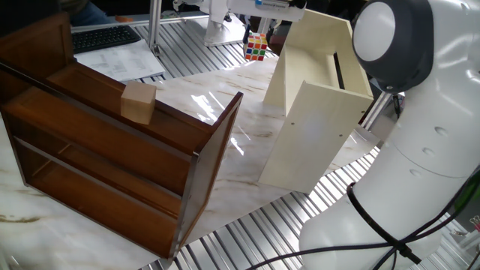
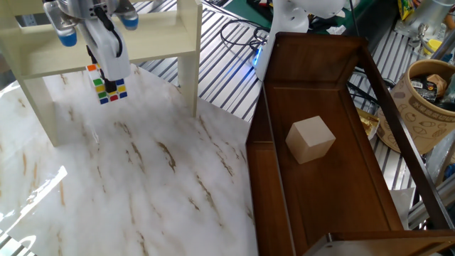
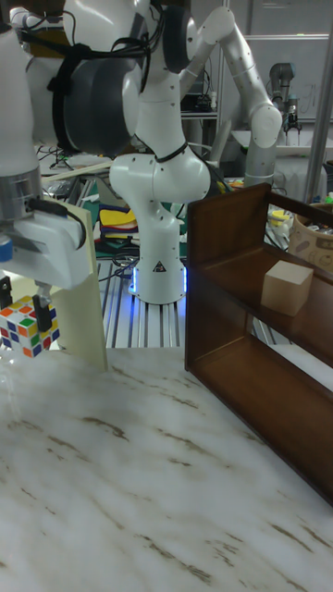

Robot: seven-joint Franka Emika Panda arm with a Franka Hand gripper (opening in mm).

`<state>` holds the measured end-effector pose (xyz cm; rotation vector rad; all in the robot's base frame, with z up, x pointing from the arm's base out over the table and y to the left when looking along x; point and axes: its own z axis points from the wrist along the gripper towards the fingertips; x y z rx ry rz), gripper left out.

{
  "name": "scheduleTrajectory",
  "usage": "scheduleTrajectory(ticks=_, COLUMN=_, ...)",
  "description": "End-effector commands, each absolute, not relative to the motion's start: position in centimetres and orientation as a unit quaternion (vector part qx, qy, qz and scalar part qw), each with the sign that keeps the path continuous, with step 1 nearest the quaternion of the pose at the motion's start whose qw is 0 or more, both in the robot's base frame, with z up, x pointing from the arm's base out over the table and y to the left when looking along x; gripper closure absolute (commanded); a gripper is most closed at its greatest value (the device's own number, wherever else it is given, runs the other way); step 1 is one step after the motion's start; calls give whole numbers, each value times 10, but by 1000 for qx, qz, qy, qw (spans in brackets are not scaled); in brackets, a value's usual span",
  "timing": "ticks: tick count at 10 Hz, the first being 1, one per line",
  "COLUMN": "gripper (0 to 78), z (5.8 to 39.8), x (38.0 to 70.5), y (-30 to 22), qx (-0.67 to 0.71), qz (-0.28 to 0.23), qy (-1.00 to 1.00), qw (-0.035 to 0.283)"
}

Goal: Put the object on the shelf

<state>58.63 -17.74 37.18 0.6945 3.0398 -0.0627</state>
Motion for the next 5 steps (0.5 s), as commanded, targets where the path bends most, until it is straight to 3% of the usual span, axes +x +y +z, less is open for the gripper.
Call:
scheduleTrajectory(ticks=1, gripper=761, z=374, x=586, y=-178, qx=230, qz=-20, qy=973, qw=0)
scheduleTrajectory(ticks=5, gripper=761, z=374, x=586, y=-178, qx=258, qz=-27, qy=966, qw=15)
